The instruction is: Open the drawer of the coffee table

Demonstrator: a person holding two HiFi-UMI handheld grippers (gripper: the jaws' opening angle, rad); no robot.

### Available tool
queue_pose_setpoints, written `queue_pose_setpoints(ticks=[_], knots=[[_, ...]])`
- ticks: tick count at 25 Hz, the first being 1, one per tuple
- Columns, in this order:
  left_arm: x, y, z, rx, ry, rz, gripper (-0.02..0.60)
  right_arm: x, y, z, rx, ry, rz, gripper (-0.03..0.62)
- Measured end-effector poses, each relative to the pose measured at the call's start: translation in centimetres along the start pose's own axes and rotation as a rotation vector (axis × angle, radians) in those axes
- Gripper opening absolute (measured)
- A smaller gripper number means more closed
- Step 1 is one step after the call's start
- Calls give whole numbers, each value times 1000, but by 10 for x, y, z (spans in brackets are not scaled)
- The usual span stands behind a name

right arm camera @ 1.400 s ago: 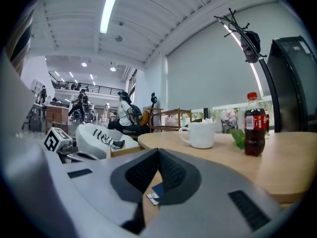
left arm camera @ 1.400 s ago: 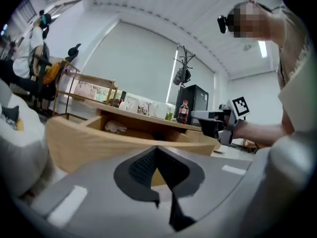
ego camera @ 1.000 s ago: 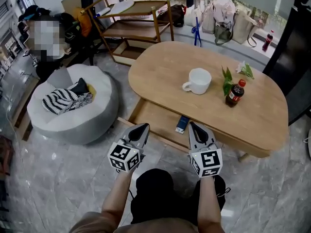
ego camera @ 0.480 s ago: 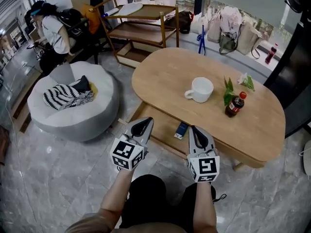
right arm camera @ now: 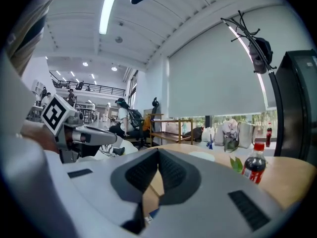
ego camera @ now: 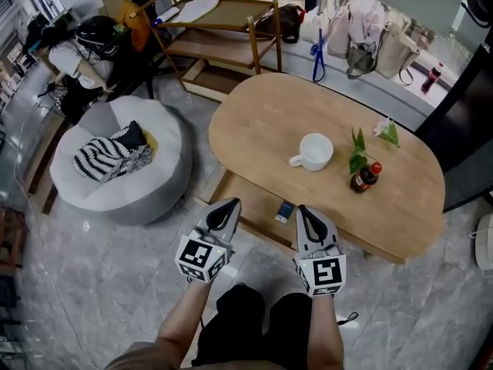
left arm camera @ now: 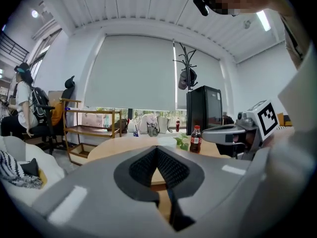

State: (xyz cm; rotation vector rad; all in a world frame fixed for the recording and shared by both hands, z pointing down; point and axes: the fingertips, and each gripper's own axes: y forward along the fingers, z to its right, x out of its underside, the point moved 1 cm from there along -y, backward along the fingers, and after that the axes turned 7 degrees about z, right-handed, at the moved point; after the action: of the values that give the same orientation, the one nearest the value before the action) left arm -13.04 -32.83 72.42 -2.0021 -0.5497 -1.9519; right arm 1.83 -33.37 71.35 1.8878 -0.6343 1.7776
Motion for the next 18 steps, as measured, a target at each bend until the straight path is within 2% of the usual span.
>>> queue_pose_setpoints(ticks=[4,9,14,18], knots=[[-44,-4,15,31,14,-61,6,-48,-10,1,-27,17,-49,5],[-124,-23,26,35,22,-90,6,-113,-26,-6,-68,22,-95,5],[-200,-52,31,14,38,-128,6,-194,-42,-12,-84,28,-109,5],[-266,-71,42,0,15,-140,6,-269,-53,-12,-90,21,-111,5]])
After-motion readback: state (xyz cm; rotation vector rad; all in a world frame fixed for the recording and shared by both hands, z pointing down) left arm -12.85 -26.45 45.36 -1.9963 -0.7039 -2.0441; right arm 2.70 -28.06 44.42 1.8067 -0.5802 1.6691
